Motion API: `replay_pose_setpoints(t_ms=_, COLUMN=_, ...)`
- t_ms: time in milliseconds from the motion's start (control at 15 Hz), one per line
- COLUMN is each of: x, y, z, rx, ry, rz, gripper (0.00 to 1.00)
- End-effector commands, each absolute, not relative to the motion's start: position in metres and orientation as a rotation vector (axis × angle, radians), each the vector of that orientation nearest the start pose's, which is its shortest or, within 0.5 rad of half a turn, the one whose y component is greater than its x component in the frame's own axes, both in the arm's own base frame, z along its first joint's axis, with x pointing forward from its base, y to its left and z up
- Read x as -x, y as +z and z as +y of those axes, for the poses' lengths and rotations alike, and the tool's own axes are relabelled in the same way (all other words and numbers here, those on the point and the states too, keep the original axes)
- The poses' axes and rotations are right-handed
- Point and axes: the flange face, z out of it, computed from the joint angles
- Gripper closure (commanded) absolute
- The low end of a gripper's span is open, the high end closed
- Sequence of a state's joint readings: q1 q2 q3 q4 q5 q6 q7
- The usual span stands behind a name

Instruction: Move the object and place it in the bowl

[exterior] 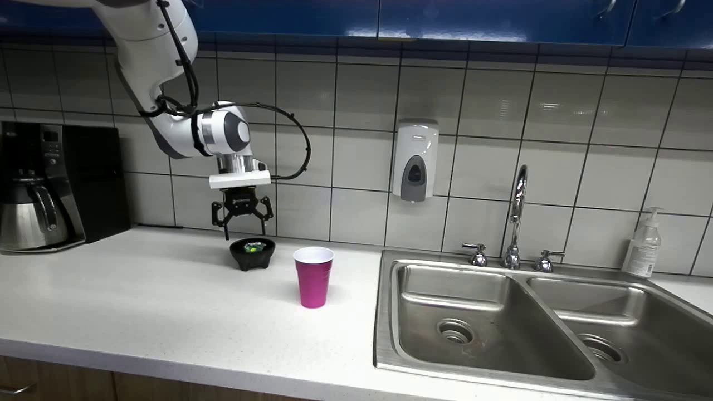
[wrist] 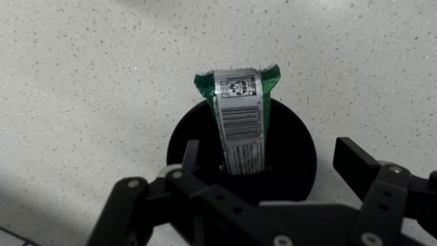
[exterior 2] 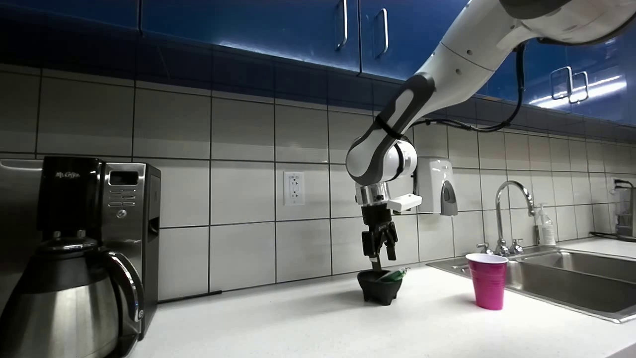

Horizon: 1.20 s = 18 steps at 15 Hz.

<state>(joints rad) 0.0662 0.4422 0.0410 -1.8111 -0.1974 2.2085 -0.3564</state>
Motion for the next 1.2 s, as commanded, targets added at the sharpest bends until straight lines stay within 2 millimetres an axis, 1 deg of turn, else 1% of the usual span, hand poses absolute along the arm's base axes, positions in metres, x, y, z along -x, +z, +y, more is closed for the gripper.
replay_pose_setpoints(t_ms=0, x=-0.601, y=0.315, z=0.054, rx=3.147, ry=-0.030, rz=-0.928, gripper=0.00)
replay_pose_setpoints(t_ms=333, x=-0.554, y=0.328, z=0.038, rx=3.179, ry=-0.096, rz=-0.891, gripper=0.00)
replay_pose_setpoints(t_ms=600, x=-0.512, y=0.331, z=0.026, rx=3.211, ry=-0.065, rz=-0.773, gripper=0.00)
replay_pose_setpoints(t_ms=733, x=-0.488, y=0.328, z=0.024, rx=3.221, ry=-0.049, rz=-0.704, gripper=0.00)
replay_pose_setpoints(t_ms=1133, x=-0.413, y=0.312, z=0.024, rx=3.228, ry=0.001, rz=-0.521, gripper=0.00)
